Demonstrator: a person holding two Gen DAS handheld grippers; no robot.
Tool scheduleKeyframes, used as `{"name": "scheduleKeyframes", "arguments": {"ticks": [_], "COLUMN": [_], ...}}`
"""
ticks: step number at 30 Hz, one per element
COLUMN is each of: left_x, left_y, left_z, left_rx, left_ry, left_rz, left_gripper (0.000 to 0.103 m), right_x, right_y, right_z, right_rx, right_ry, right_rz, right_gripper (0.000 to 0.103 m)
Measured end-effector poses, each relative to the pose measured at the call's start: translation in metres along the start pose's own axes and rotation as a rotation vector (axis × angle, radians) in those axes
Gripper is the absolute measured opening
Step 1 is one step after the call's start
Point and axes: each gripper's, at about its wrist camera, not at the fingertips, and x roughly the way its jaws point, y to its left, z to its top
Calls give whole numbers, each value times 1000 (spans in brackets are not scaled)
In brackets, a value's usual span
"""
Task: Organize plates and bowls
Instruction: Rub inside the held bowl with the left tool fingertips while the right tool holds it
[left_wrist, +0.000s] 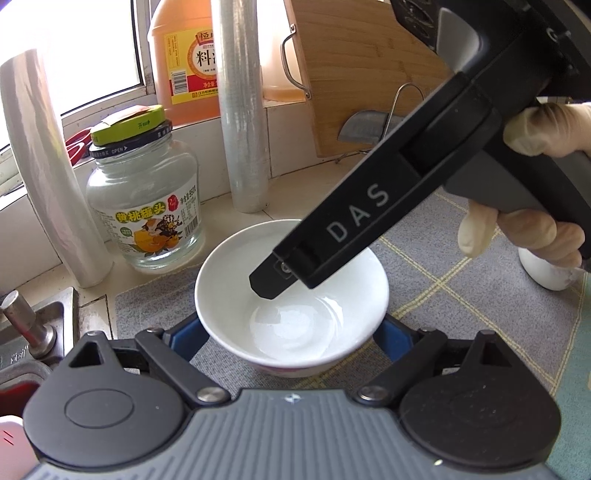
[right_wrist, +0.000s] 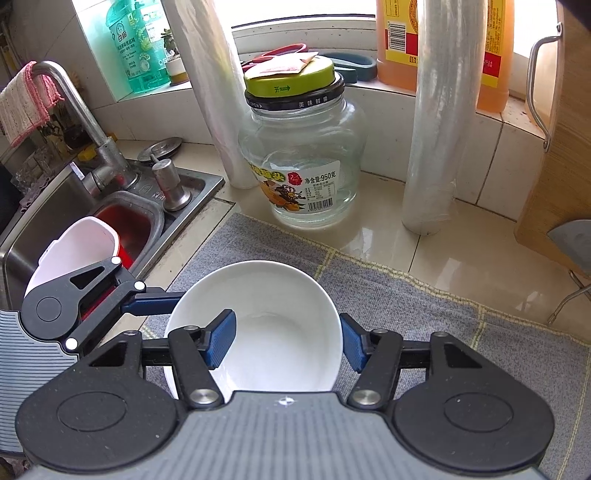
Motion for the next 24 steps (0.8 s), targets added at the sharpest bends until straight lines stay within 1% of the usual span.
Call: {"name": "scheduleKeyframes", "arguments": {"ticks": [9,13,21,24], "left_x": [-30,-37,-49,-55], "left_y": [-16,-25,-47,-57], "left_z": [9,11,13,16], "left_rx": [36,44,77,87], "left_ry": [36,53,75,82], "left_rz": [-48,-80,-146,-159], "left_gripper": [94,94,94,94], "right_x": [-42,-57,-84,-94], "right_y": [16,21,19,17], "right_z": [-18,-30,-57,-65], "right_rx": [-2,11,66,71], "right_ry": [-28,-34,-49,-53], "right_rz": [-7,-34,-66,-72], "right_gripper": [66,66,66,66]}}
